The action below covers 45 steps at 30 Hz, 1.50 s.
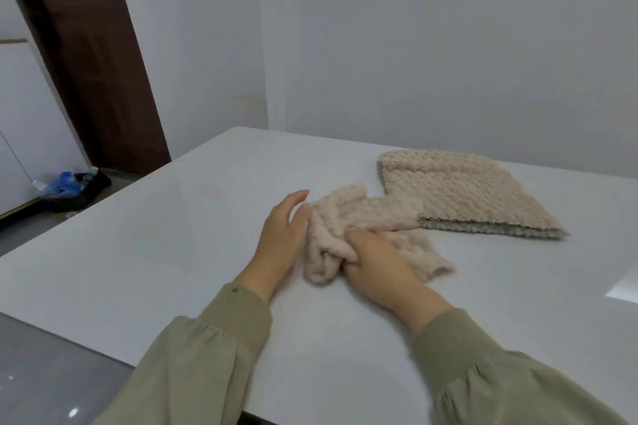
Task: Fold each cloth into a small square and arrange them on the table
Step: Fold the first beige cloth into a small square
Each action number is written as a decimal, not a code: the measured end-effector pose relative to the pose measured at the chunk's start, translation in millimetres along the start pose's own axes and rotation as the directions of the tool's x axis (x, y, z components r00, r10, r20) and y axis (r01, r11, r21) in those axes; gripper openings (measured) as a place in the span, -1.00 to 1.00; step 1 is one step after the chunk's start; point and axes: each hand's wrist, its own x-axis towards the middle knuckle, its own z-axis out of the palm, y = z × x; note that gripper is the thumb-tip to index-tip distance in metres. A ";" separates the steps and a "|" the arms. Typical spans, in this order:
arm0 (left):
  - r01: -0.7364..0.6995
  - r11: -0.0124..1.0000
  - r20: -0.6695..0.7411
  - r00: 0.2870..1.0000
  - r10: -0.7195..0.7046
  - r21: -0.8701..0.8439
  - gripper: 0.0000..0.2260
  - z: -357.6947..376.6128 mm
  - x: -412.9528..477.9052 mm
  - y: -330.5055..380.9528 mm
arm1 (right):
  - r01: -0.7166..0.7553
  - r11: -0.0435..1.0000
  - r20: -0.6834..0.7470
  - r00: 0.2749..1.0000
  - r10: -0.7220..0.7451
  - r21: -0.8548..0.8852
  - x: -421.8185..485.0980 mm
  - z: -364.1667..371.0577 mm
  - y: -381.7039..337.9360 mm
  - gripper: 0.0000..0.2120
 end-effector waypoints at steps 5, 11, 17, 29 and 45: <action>0.041 0.957 0.267 0.956 -0.122 0.287 -0.68 -6.5 -2.4 -2.2 | 0.115 0.982 0.047 0.991 -0.123 0.148 -7.7 -0.7 -8.5 -0.49; -0.114 0.842 0.200 0.980 0.008 0.527 -0.74 -5.4 0.0 -5.0 | -0.237 0.934 0.021 0.968 0.252 -0.266 -4.7 0.7 11.4 -0.33; -0.142 0.721 0.102 0.990 0.100 0.678 -0.77 -10.5 4.0 -8.5 | -0.326 0.899 0.007 0.939 0.343 -0.293 -8.1 2.5 8.6 -0.35; -0.128 0.860 0.041 0.991 0.124 0.495 -0.66 -25.7 0.4 -6.6 | -0.162 0.959 0.079 0.986 0.148 0.234 39.4 18.6 -15.4 -0.56; -0.183 0.466 0.191 0.981 0.031 0.866 -0.58 66.9 26.8 -2.1 | -0.269 0.879 -0.068 0.962 0.264 -0.394 47.5 -1.9 61.6 -0.54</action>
